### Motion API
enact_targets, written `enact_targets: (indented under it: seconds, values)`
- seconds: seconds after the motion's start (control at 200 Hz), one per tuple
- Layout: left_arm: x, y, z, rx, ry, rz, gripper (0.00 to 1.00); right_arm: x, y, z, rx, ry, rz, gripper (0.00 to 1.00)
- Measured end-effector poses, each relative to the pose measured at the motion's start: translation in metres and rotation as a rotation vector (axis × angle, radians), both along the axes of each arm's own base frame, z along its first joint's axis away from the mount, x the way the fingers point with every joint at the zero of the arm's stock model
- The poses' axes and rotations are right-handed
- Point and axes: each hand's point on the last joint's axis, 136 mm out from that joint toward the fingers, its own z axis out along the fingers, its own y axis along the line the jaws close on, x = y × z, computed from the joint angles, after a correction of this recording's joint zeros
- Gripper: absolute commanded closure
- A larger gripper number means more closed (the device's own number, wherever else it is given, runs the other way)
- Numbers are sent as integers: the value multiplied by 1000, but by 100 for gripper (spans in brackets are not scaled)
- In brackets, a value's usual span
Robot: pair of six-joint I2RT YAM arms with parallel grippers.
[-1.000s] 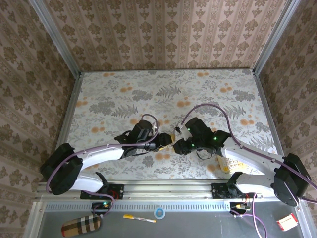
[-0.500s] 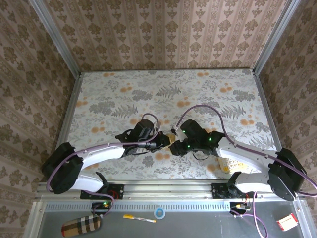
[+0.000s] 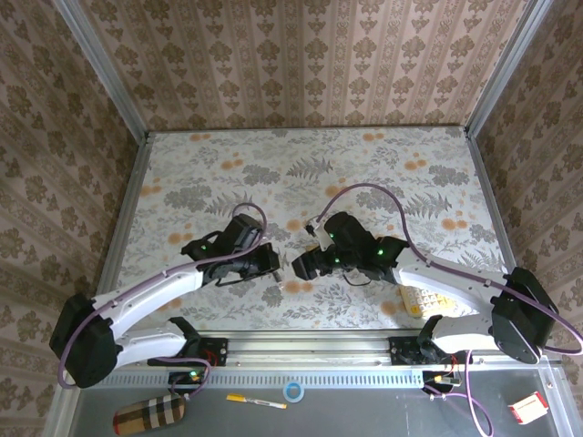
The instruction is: Unlock with the key
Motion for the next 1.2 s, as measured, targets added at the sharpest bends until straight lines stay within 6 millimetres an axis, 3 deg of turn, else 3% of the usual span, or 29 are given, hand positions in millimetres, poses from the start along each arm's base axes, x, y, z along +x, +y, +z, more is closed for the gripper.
enact_targets:
  seconds: [0.195, 0.345, 0.575, 0.71, 0.935, 1.2]
  values:
    - [-7, 51, -4, 246, 33, -16, 100, 2, -11, 2, -43, -21, -25, 0]
    - [-4, 69, 1, 421, 51, -75, 100, 1, -20, 12, -49, -50, -37, 0]
    - [5, 92, -19, 734, 178, -192, 100, -4, -36, 29, -31, -107, -41, 0]
    - [17, 91, -29, 858, 230, -256, 100, -12, -53, 31, -20, -128, -52, 0]
    - [47, 69, -56, 990, 274, -356, 100, -28, -80, 38, 15, -160, -81, 0]
    - [72, 44, -82, 1063, 288, -424, 100, -38, -92, 49, 47, -184, -90, 0]
